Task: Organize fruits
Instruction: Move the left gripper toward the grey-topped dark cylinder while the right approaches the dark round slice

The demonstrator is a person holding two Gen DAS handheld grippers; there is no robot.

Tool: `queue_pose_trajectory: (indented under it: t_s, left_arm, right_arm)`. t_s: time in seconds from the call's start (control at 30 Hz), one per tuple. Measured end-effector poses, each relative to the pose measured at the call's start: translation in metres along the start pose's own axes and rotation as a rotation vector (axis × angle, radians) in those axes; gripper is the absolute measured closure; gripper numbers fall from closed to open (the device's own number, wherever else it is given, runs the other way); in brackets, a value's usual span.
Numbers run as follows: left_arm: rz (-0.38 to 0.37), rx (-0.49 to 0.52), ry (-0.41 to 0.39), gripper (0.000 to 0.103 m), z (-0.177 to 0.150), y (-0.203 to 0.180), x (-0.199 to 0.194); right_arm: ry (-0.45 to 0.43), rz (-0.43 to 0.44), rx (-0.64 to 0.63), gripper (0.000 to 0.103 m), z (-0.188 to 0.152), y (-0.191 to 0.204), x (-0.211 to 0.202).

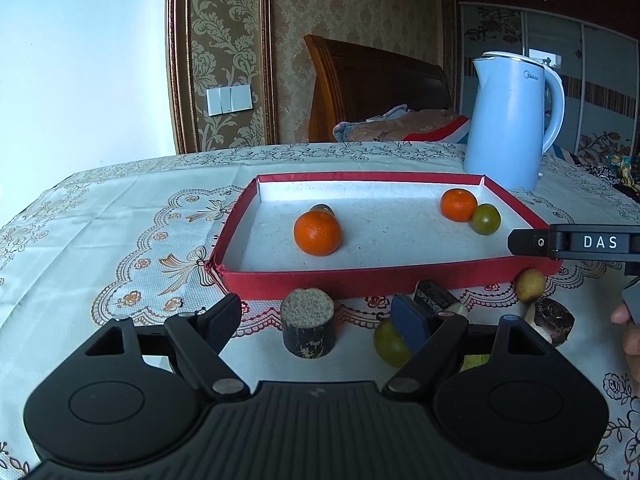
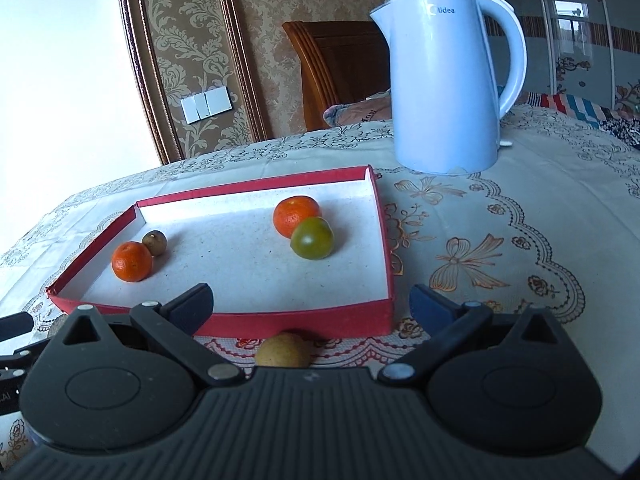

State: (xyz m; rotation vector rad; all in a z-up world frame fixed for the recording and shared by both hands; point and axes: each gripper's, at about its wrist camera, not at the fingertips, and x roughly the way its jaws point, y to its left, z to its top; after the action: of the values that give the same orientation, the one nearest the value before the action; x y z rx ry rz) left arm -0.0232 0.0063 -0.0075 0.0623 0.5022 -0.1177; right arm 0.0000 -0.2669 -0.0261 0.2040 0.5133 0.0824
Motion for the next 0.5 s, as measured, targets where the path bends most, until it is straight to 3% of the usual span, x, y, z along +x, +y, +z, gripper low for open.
queue_pose_trajectory:
  t_s: [0.23,0.37,0.5]
  left_arm:
    - [0.017,0.032,0.0,0.021,-0.005,-0.004,-0.003]
    - [0.072,-0.02,0.009,0.021,-0.002,0.006,0.003]
    - [0.065,-0.072,0.063,0.021,0.001,0.016,0.014]
  right_arm:
    - [0.0,-0.006,-0.005,0.0,-0.001,0.001,0.0]
    - [0.005,-0.004,-0.005,0.0,-0.001,0.001,0.001]
    - [0.006,-0.003,-0.008,0.0,-0.002,0.001,0.001]
